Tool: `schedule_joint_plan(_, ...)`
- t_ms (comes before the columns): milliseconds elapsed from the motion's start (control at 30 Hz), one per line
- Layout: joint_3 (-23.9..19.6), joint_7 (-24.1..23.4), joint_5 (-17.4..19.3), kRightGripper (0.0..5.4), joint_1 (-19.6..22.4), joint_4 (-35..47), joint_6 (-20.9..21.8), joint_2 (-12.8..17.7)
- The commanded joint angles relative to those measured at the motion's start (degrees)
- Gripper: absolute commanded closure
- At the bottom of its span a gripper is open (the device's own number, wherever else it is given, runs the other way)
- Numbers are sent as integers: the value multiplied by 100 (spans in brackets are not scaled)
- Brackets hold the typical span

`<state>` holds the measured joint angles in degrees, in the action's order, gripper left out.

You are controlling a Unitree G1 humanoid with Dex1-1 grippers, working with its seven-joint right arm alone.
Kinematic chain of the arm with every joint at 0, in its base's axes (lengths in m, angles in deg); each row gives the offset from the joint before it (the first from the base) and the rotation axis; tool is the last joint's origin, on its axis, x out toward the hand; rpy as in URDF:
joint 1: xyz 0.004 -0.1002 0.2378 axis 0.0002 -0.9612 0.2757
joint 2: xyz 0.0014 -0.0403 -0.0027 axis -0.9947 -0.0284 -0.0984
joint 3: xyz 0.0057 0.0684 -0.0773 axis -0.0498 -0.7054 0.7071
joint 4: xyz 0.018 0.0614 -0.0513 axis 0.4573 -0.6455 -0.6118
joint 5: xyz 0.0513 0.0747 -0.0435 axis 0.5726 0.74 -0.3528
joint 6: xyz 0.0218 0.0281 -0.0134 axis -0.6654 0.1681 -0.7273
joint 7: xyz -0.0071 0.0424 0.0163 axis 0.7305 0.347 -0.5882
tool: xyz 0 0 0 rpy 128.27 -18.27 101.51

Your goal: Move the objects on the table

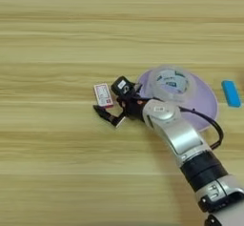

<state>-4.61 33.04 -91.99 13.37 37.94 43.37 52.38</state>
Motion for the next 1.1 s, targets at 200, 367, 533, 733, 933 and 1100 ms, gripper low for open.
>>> schedule_joint_plan(200, -66, 10, 44, 118, 173, 5, -157, 35)
schedule_joint_plan(367, -65, 2, 39, 166, 170, -39, -141, 21)
schedule_joint_plan(533, -76, -29, 20, 224, 168, -59, -99, 12)
schedule_joint_plan(733, -75, -44, 12, 288, 170, -94, -71, -2)
schedule_joint_plan(933, -72, -46, 7, 330, 176, -125, -52, -8)
schedule_joint_plan(1100, -66, -51, 2, 330, 170, -130, -34, -14)
